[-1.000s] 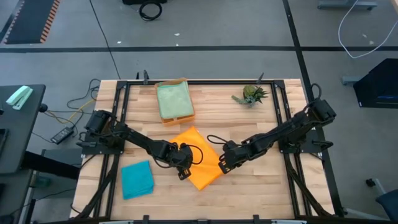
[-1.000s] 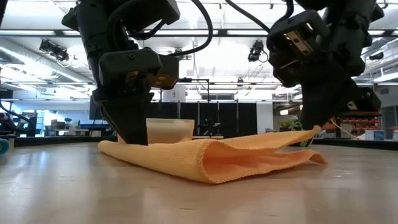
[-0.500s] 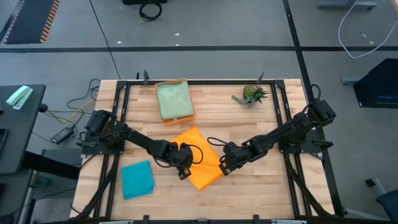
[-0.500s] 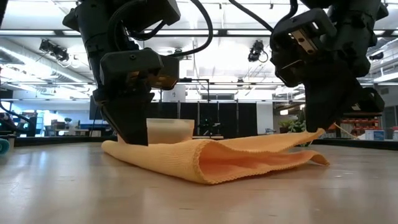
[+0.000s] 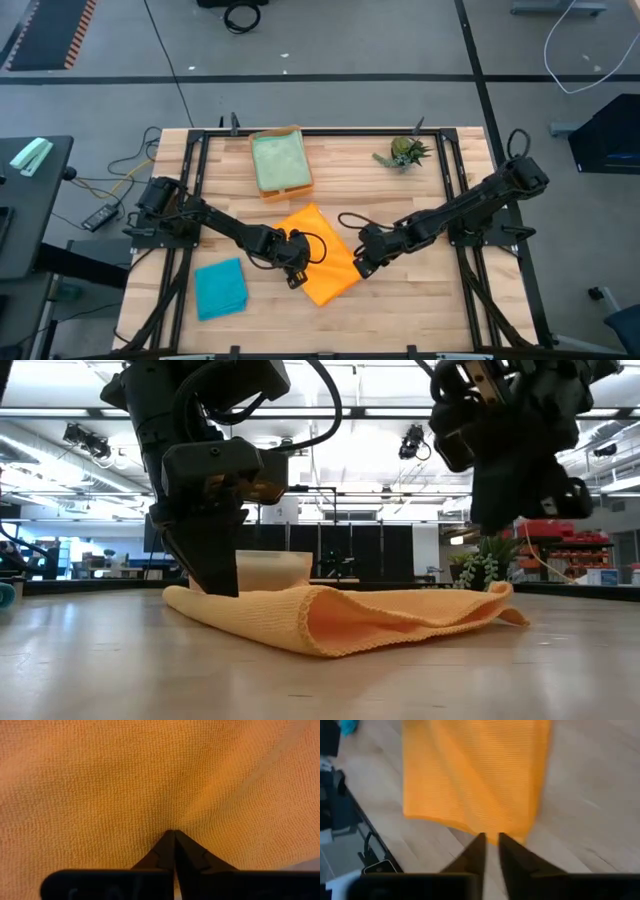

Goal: Fold microfiber towels
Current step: Fold the orange microfiber cloth

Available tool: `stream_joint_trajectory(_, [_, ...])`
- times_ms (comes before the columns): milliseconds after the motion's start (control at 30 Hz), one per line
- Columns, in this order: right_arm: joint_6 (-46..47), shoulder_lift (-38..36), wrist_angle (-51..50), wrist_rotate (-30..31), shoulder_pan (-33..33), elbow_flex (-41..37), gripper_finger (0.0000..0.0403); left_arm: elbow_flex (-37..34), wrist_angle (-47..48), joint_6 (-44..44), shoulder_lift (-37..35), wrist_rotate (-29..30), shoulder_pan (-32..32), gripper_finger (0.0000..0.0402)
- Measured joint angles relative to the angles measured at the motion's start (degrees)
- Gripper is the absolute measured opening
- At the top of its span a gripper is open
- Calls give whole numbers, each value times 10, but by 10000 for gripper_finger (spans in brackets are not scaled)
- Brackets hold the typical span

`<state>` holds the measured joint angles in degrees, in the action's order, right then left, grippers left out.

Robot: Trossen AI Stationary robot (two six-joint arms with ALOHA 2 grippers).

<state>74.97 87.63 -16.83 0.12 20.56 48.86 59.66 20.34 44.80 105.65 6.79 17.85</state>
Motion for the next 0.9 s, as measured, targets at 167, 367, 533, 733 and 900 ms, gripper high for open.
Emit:
stream_joint_trajectory(167, [-31,52,55,-2,-3,0,8,0,-1,-2,0,0,-1,30])
stream_joint_trajectory(367, [-41,81,59,-4,-7,0,4,0,0,-2,0,0,-1,8])
stream_joint_trajectory(533, [-49,124,70,-37,-6,0,2,0,0,0,1,0,-1,16])
stream_joint_trajectory(733, [-35,115,69,-34,21,0,2,0,18,0,1,1,-1,15])
stream_joint_trajectory(900, [-35,111,61,-27,29,0,1,1,22,0,0,2,-1,9])
